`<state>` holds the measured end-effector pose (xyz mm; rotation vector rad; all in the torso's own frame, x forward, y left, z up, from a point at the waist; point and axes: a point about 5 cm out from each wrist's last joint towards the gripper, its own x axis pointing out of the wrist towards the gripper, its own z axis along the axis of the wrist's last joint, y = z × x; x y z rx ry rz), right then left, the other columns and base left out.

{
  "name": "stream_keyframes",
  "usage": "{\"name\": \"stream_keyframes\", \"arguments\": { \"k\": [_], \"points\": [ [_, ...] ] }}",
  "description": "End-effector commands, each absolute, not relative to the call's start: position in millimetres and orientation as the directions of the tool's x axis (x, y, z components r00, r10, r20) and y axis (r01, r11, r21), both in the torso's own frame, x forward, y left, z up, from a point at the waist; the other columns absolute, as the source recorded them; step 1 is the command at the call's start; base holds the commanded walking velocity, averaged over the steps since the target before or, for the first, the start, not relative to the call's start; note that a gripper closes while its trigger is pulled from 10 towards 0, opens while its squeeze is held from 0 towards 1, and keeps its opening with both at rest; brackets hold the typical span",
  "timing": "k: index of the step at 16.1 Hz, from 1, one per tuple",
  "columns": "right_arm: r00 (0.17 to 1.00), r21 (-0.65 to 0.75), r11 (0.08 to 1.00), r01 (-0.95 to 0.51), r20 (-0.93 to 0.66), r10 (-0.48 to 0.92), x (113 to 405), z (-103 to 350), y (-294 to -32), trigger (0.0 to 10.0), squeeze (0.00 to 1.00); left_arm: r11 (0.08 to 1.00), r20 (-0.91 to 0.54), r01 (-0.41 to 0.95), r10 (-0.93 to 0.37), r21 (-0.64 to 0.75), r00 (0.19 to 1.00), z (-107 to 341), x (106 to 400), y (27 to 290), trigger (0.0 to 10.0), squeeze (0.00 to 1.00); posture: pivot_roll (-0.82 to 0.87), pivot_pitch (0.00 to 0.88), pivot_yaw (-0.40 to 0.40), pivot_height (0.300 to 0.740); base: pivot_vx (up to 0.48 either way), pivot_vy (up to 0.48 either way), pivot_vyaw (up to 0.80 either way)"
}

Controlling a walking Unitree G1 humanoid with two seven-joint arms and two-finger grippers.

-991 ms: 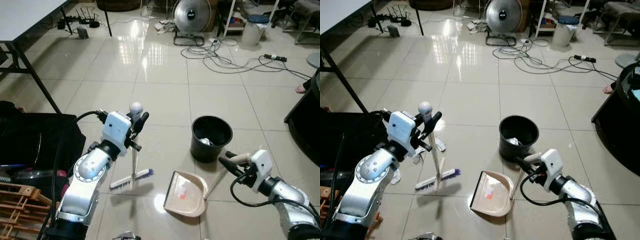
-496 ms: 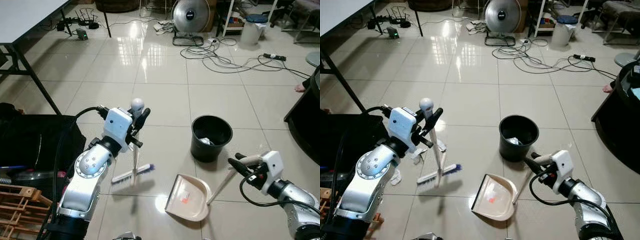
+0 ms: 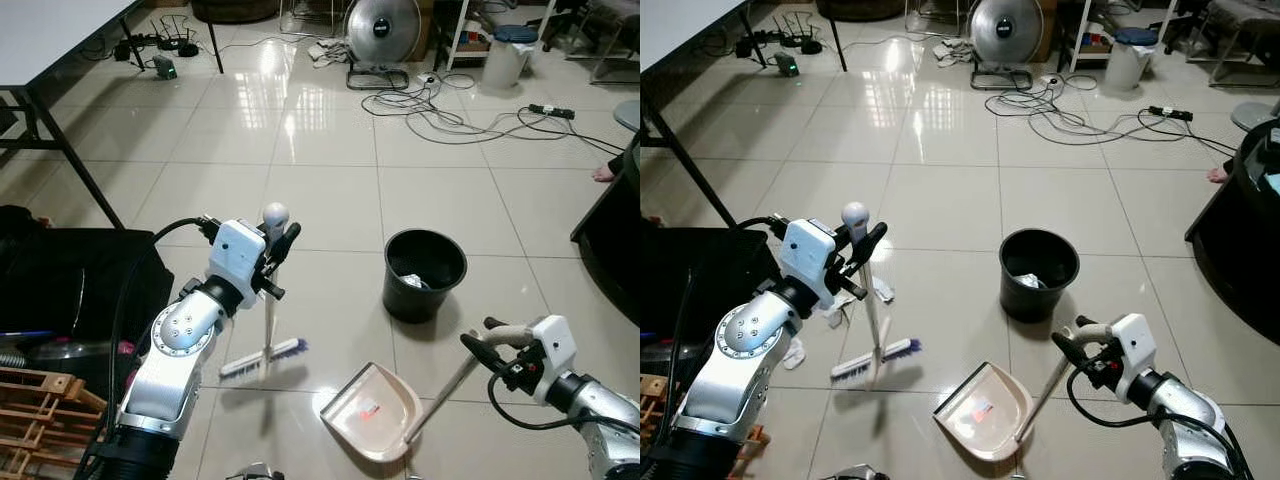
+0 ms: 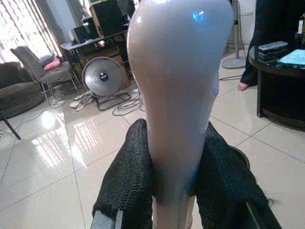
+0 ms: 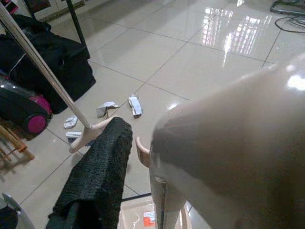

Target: Sweep floor

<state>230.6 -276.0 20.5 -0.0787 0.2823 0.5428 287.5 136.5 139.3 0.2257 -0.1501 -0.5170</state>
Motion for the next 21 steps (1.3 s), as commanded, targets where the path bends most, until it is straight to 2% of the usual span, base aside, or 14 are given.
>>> {"name": "stream_keyframes", "arguments": {
  "k": [1, 7, 8, 10, 12, 15, 21],
  "points": [
    [0.828, -0.017, 0.861, -0.508, -0.285, 0.483, 226.2, 21.2, -281.8, 10.0, 1.0, 0.837, 0.136, 0.47, -0.519, 0.28, 0.844, 150.6, 288.5, 133.2, 10.0, 0.0, 0.05, 0.065, 0.066, 0.74, 0.0, 0.0, 0.0],
    [0.857, -0.027, 0.883, -0.468, -0.256, 0.447, 200.3, 6.6, -269.1, 10.0, 1.0, 0.821, 0.131, 0.496, -0.545, 0.283, 0.828, 150.2, 286.8, 131.0, 10.0, 0.0, 0.06, 0.049, 0.081, 0.74, 0.0, 0.0, 0.0],
    [0.868, -0.014, 0.89, -0.455, -0.231, 0.44, 197.8, 6.5, -266.0, 10.0, 0.0, 0.824, 0.137, 0.491, -0.541, 0.283, 0.83, 150.4, 286.2, 130.7, 10.0, 0.0, 0.07, 0.044, 0.07, 0.74, 0.0, 0.0, 0.0],
    [0.875, -0.01, 0.892, -0.452, -0.199, 0.441, 194.5, 7.6, -260.1, 10.0, 0.0, 0.832, 0.144, 0.481, -0.531, 0.278, 0.835, 150.3, 285.3, 131.2, 10.0, 0.0, 0.07, 0.042, 0.065, 0.74, 0.0, 0.0, 0.0],
    [0.916, -0.03, 0.921, -0.388, -0.122, 0.382, 193.2, 13.0, -251.0, 10.0, 0.0, 0.831, 0.14, 0.482, -0.531, 0.277, 0.836, 149.8, 283.3, 130.4, 10.0, 0.0, 0.06, 0.042, 0.058, 0.74, 0.0, 0.0, 0.0],
    [0.983, -0.029, 0.983, -0.184, -0.015, 0.184, 196.5, 20.0, -247.5, 10.0, 0.0, 0.832, 0.144, 0.488, -0.534, 0.265, 0.833, 150.8, 279.6, 125.5, 10.0, 0.0, 0.06, 0.043, 0.054, 0.74, 0.0, 0.0, 0.0],
    [0.997, 0.01, 0.998, -0.059, -0.039, 0.059, 202.6, 15.0, -234.6, 10.0, 0.0, 0.836, 0.161, 0.481, -0.53, 0.263, 0.833, 157.7, 281.2, 119.6, 10.0, 0.0, 0.07, 0.045, 0.036, 0.74, 0.0, 0.0, 0.0]
  ]
}}
